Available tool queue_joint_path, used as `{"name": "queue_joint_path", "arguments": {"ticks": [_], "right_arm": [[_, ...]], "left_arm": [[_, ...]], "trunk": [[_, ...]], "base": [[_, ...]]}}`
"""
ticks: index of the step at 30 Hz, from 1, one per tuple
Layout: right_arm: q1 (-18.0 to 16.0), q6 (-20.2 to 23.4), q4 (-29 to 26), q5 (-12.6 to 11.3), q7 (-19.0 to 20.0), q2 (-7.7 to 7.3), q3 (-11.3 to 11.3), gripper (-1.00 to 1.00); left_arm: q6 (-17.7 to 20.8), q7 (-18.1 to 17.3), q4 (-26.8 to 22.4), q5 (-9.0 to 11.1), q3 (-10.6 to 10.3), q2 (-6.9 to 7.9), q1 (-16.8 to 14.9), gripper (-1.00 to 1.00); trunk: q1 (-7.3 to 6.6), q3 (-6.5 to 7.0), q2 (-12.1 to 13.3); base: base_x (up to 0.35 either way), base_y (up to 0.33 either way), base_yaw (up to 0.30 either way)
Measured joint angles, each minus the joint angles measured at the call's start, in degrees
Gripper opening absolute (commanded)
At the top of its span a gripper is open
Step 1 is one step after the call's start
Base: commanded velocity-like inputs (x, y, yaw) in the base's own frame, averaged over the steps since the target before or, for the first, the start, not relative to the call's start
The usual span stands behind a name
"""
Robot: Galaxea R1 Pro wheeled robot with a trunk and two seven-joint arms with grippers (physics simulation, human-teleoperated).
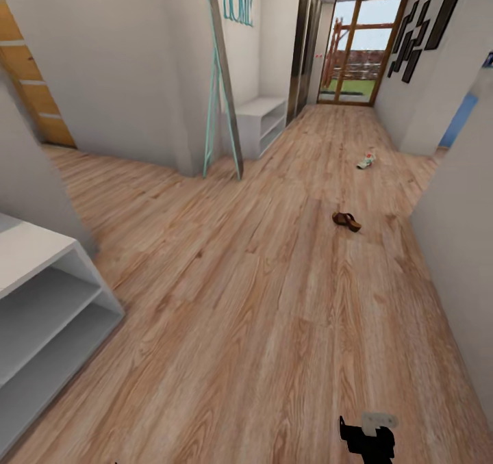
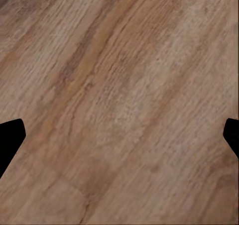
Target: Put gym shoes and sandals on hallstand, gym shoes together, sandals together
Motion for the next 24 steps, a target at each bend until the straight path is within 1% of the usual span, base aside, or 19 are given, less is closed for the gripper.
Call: {"name": "queue_joint_path", "arguments": {"ticks": [24], "right_arm": [[0.0,0.0,0.0,0.0,0.0,0.00,0.0,1.00]], "left_arm": [[-0.1,0.0,0.0,0.0,0.0,0.04,0.0,1.00]], "trunk": [[0.00,-0.64,0.0]], "base": [[0.339,-0.084,-0.275]]}}
